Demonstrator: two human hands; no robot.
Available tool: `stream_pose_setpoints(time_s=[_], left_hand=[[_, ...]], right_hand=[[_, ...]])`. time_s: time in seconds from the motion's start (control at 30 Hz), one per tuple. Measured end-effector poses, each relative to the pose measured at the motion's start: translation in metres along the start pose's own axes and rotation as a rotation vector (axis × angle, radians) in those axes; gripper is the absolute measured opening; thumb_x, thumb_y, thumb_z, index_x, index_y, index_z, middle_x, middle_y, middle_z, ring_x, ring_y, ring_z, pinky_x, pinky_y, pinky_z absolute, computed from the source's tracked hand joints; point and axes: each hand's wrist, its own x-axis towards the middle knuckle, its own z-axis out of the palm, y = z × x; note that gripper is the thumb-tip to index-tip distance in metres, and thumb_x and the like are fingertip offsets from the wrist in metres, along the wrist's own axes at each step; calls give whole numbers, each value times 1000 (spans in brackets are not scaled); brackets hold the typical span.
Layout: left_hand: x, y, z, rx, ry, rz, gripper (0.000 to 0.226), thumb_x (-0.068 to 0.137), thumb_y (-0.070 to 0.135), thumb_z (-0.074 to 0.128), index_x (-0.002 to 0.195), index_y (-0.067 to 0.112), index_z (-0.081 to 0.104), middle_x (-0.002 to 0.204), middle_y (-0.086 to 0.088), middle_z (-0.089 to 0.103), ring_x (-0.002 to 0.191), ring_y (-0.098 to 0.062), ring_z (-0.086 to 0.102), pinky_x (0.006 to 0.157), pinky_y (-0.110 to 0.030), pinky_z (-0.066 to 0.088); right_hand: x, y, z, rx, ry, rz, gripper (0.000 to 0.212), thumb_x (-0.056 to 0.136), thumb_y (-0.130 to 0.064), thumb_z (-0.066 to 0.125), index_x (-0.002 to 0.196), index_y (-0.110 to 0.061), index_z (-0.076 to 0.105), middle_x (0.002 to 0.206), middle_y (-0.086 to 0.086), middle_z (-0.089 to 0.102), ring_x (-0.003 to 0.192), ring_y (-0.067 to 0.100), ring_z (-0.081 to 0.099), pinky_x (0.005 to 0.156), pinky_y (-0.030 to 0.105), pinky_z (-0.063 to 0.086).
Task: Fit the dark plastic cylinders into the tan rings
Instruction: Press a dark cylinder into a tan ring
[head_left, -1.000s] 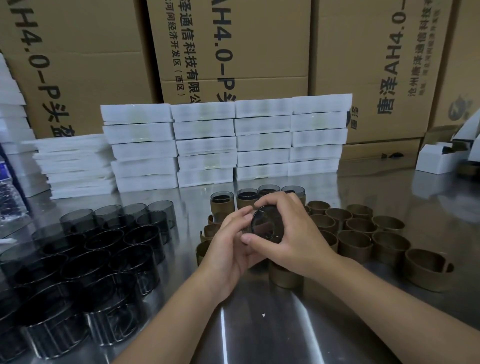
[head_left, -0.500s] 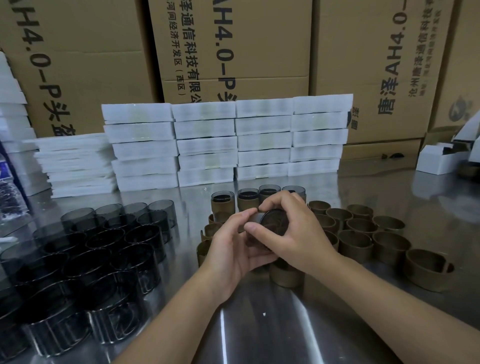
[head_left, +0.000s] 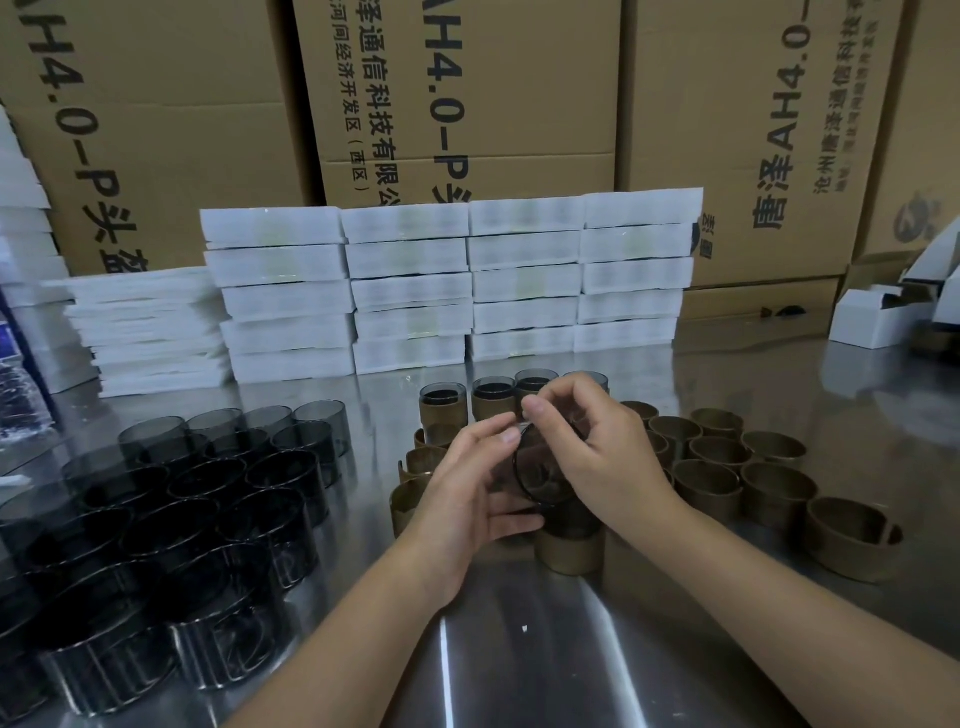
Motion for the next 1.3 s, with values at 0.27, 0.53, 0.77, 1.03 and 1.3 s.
stream_pose_setpoints(time_s=[0.27,0.53,0.77,1.03,1.3], left_hand=[[1,1,-1,-34,82,0,46,70,44,64,115,34,67,97,-13,71,70,-24,69,54,-26,53],[1,4,1,-94,160,-26,65,61,43,75,123,26,63,103,-18,73,82,-34,71,45,-21,46],[3,5,-1,-206,207,-32,76,54,52,68,123,22,61,101,-17,74,88,-38,72,45,-20,47],[3,7,-4,-324,202,-14,65,61,45,65,119,17,62,94,-15,74,79,-35,73,46,-18,49],[5,4,-9,-373,184,9,61,68,42,65,122,14,62,100,-17,73,88,-36,73,53,-21,55]], right_hand=[[2,-5,-4,49,17,-13,6,88,-35,61,85,-30,59,75,-13,63,74,-1,60,66,10,45],[3,-2,-4,102,35,-33,16,91,-21,65,84,-34,59,79,-17,67,74,-4,62,68,6,44],[4,-2,-4,158,10,-19,18,89,-15,66,87,-31,59,81,-15,68,80,-2,66,71,10,49],[2,-3,-5,196,-64,-18,27,89,-3,65,94,-29,58,99,-4,69,94,4,68,83,19,54],[0,-1,-2,262,-176,13,29,84,-8,61,106,-26,56,116,5,64,113,15,62,98,37,52]])
